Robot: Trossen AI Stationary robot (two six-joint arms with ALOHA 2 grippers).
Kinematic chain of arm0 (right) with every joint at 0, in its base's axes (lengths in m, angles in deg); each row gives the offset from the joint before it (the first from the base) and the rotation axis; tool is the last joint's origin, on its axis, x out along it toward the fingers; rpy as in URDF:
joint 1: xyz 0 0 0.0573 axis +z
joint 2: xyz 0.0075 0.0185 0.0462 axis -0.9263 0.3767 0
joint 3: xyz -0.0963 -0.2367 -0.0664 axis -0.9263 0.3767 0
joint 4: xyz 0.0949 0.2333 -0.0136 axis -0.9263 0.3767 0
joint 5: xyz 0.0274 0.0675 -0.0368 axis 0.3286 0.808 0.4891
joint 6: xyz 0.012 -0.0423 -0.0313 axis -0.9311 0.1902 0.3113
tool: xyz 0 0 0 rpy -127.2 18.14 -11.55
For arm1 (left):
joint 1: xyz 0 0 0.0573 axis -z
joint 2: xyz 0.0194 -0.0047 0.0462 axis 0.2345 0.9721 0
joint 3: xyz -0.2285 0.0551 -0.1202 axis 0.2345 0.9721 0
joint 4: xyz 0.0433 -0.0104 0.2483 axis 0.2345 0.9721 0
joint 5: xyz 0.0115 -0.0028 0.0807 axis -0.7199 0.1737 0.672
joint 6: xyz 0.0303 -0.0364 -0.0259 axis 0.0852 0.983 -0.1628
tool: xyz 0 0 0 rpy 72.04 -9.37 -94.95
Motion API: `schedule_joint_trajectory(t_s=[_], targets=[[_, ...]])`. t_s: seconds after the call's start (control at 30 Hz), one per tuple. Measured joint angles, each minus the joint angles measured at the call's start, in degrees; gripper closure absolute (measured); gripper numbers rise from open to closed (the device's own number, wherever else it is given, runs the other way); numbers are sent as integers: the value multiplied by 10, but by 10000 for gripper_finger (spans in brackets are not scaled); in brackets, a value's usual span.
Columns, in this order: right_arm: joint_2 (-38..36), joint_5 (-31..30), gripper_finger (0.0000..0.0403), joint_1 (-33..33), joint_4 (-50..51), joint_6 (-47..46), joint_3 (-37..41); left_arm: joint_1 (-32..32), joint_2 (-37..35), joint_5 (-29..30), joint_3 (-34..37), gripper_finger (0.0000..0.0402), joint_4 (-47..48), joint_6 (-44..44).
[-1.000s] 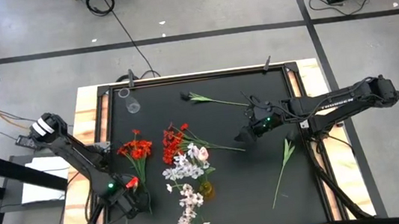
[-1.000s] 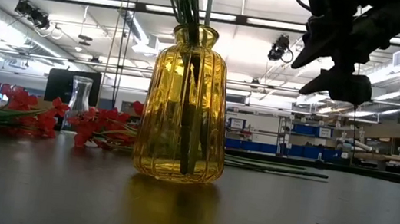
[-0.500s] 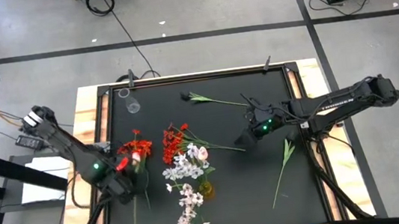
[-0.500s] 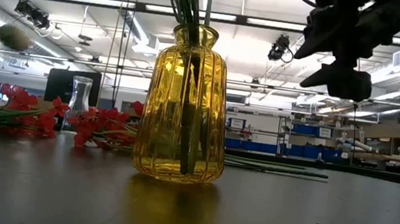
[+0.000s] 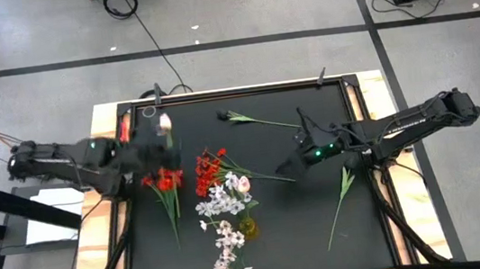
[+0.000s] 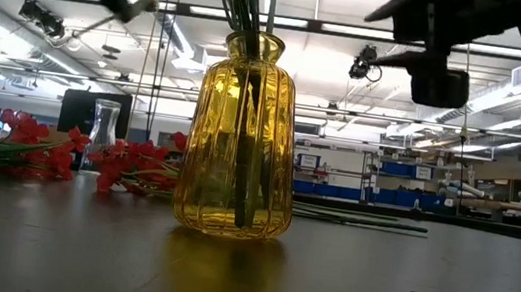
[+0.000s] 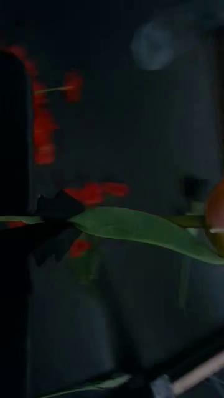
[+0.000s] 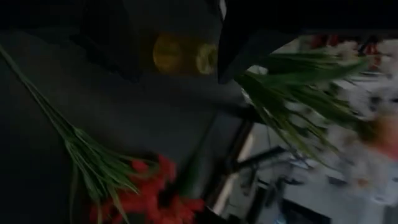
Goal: Sort flowers into vase by color
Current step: Put the pink flower into the yellow vase
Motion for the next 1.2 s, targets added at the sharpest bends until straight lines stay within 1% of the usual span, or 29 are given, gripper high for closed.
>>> schedule_joint_trajectory(t_s=[0.1, 0.2, 0.3, 0.4, 0.47, 0.5, 0.57, 0.63, 0.7, 0.77, 0.83, 1.0, 1.2], targets=[[0, -43, 186, 0, -21, -5, 0, -63, 1, -7, -26, 388, -60, -137], [0, -92, 186, -14, -54, 1, 0, -113, 1, -25, -38, 388, -158, -262], [0, -119, 186, -29, -98, 26, 0, -158, 2, -53, -38, 388, -264, -349], [0, -114, 186, -42, -163, 68, 0, -203, 9, -100, -39, 388, -355, -405], [0, -95, 186, -54, -209, 94, -3, -230, 21, -153, -39, 388, -405, -430], [0, -78, 186, -62, -217, 109, -12, -241, 30, -191, -39, 388, -430, -443], [0, -43, 186, -73, -204, 152, -43, -254, 52, -272, -39, 388, -500, -469], [2, -26, 186, -78, -154, 204, -85, -257, 77, -319, -39, 388, -555, -484], [4, -24, 186, -80, -80, 256, -129, -257, 104, -332, -39, 388, -605, -494], [12, -35, 186, -81, -14, 299, -172, -262, 127, -337, -38, 388, -633, -501], [16, -48, 186, -86, 41, 330, -206, -268, 145, -356, -38, 388, -656, -501], [40, -51, 186, -99, 66, 373, -262, -267, 186, -403, -39, 388, -726, -497], [91, -21, 186, -120, 87, 400, -311, -258, 217, -430, -39, 388, -799, -486]])
